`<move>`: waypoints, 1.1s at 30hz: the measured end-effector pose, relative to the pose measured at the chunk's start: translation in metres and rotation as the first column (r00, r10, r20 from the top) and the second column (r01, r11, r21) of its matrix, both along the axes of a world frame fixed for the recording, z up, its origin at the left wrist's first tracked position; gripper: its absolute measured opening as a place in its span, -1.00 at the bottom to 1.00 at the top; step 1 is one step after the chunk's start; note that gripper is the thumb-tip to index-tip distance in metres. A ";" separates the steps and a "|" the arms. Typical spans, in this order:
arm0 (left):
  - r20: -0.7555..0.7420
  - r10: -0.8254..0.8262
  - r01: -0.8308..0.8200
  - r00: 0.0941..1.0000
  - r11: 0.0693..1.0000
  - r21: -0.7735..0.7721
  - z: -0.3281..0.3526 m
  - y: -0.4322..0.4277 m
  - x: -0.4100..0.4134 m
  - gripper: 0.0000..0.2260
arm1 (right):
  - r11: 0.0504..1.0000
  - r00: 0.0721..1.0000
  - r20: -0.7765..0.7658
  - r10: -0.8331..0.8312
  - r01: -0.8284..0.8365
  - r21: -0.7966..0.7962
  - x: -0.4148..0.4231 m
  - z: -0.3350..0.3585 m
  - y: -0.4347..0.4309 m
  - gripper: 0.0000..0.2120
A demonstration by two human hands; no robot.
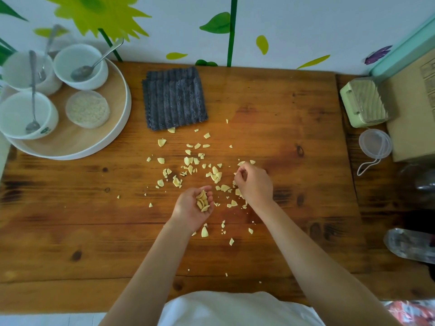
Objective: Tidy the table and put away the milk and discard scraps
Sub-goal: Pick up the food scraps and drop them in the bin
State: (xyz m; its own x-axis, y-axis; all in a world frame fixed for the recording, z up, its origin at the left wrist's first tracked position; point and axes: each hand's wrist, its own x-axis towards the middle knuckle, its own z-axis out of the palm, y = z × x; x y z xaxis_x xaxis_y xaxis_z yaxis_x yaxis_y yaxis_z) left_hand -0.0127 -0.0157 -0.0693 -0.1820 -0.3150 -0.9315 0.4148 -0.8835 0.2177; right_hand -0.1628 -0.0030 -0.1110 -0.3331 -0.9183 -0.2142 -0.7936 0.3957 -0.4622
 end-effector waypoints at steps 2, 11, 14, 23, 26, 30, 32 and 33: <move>-0.013 0.001 -0.001 1.000 1.000 0.002 0.000 0.000 0.000 -0.76 | 0.996 0.983 0.163 -0.082 0.084 -0.006 -0.005 0.003 0.002 -0.89; -0.014 -0.019 0.019 1.000 1.000 -0.009 -0.002 0.001 -0.002 -0.75 | 0.784 0.110 0.874 -0.474 0.504 0.362 -0.029 0.027 -0.003 -0.72; -0.019 -0.017 0.017 1.000 1.000 -0.008 -0.002 0.002 -0.004 -0.75 | 0.908 0.679 0.605 -0.416 0.349 0.233 -0.030 0.020 -0.008 -0.84; 0.004 -0.005 0.005 1.000 1.000 -0.011 -0.001 0.000 -0.001 -0.75 | 0.986 0.979 0.131 -0.153 0.144 0.079 -0.013 0.003 -0.008 -0.86; 0.003 -0.003 0.003 1.000 1.000 -0.011 -0.001 0.000 -0.001 -0.75 | 0.991 0.982 0.150 -0.118 0.107 0.075 -0.011 0.006 -0.008 -0.90; -0.004 0.000 0.000 1.000 1.000 -0.008 0.000 -0.001 -0.001 -0.74 | 0.950 0.768 0.559 -0.312 0.260 0.173 -0.013 0.017 -0.009 -0.87; -0.005 0.001 -0.001 1.000 1.000 -0.006 0.000 -0.001 0.001 -0.74 | 0.897 0.456 0.784 -0.422 0.333 0.289 -0.015 0.022 -0.008 -0.83; -0.005 0.004 -0.004 1.000 1.000 -0.006 0.000 -0.001 0.001 -0.74 | 0.871 0.279 0.852 -0.444 0.357 0.337 -0.014 0.024 -0.007 -0.80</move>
State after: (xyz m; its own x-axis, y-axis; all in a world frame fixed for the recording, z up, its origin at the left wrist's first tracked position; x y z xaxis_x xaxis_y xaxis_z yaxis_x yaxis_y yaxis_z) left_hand -0.0114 -0.0163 -0.0695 -0.1850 -0.3214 -0.9287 0.4194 -0.8805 0.2212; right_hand -0.1770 -0.0104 -0.0868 -0.2295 -0.6972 -0.6791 0.3319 0.5998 -0.7280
